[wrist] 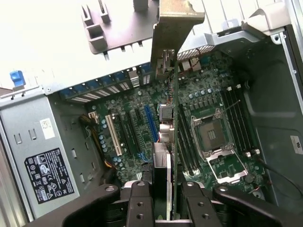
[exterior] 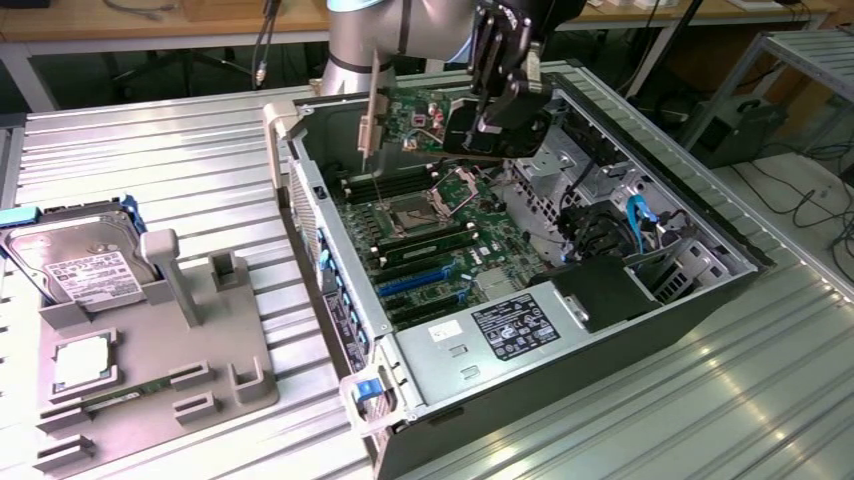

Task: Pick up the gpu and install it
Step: 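Insert the gpu into the slot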

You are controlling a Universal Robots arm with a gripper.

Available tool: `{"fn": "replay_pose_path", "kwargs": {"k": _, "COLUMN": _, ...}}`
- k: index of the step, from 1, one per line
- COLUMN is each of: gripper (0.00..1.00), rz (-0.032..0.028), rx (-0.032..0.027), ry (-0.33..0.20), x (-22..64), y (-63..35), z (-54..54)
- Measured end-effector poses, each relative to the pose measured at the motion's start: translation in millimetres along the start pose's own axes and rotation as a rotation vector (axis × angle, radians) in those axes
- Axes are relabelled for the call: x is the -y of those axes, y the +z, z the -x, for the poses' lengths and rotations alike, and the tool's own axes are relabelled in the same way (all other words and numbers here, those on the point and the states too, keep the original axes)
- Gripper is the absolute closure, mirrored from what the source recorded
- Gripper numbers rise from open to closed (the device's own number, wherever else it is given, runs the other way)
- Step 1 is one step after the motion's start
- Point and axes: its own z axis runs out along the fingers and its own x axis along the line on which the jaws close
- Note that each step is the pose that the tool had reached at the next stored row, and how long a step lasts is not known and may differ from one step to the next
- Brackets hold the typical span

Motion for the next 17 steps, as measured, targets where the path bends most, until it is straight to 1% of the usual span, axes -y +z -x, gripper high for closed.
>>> {"fn": "replay_pose_path", "kwargs": {"k": 3, "gripper": 0.72, "rz": 0.0008, "rx": -0.0025, "ry": -0.037, "x": 0.0, "y": 0.0, "z": 0.0}}
{"fn": "replay_pose_path", "kwargs": {"k": 17, "gripper": 0.72, "rz": 0.0035, "rx": -0.0112, "ry": -0.166, "x": 0.0, "y": 0.1, "z": 0.0}}
